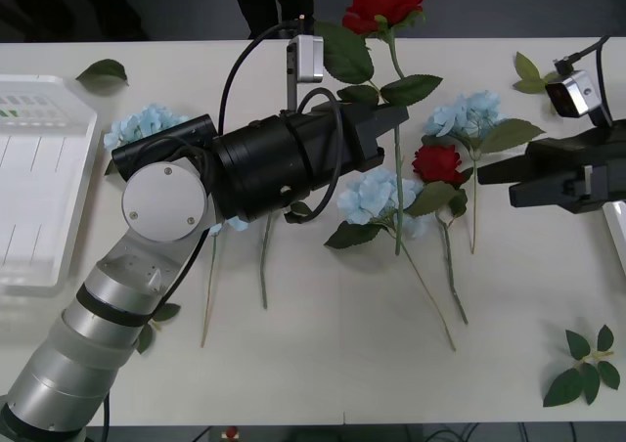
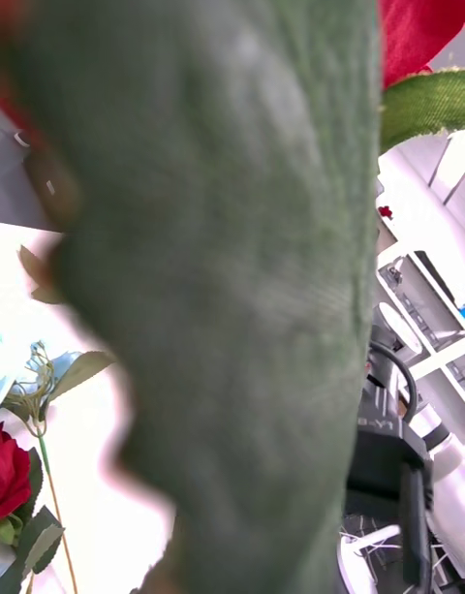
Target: Place the red flowers into the right box and the blue flowers into the left box. If a person shows an open palm, hand one flower to the person first, then continue sorting.
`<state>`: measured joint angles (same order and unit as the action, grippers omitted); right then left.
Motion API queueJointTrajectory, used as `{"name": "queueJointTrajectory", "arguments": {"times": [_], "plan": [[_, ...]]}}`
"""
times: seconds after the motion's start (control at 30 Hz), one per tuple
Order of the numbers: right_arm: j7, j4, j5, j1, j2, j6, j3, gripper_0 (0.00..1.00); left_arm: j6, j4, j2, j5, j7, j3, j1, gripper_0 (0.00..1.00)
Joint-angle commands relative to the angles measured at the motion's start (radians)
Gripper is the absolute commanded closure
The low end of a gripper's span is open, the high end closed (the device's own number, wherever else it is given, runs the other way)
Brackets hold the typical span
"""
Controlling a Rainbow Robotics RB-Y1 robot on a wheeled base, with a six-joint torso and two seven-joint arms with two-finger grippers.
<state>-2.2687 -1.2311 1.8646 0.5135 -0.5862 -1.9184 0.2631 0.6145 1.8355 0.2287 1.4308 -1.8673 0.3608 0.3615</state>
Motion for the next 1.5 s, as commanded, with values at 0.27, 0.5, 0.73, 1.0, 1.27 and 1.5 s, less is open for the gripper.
{"name": "queueJointTrajectory", "arguments": {"times": [0.27,0.5,0.73,1.0,1.27,1.5], "plan": [[0.124,-0.100,0.008,0.010,0.117,0.052,-0.050,0.00,-0.018,0.016,0.015,0.020,0.002,0.000,0.027,1.00],[0.121,-0.120,-0.025,0.010,0.160,0.096,-0.084,0.00,-0.019,0.016,0.015,0.022,0.002,-0.002,0.025,1.00],[0.120,-0.140,-0.050,0.010,0.192,0.139,-0.108,0.12,-0.024,0.016,0.015,0.023,0.002,-0.002,0.027,1.00],[0.123,-0.145,-0.050,0.010,0.193,0.185,-0.136,1.00,-0.025,0.016,0.015,0.023,0.000,-0.003,0.025,1.00],[0.124,-0.145,-0.044,0.010,0.193,0.183,-0.136,1.00,-0.025,0.016,0.015,0.023,0.002,-0.005,0.025,1.00],[0.126,-0.145,-0.036,0.010,0.193,0.179,-0.136,1.00,-0.025,0.016,0.015,0.023,0.000,-0.008,0.025,0.68]]}}
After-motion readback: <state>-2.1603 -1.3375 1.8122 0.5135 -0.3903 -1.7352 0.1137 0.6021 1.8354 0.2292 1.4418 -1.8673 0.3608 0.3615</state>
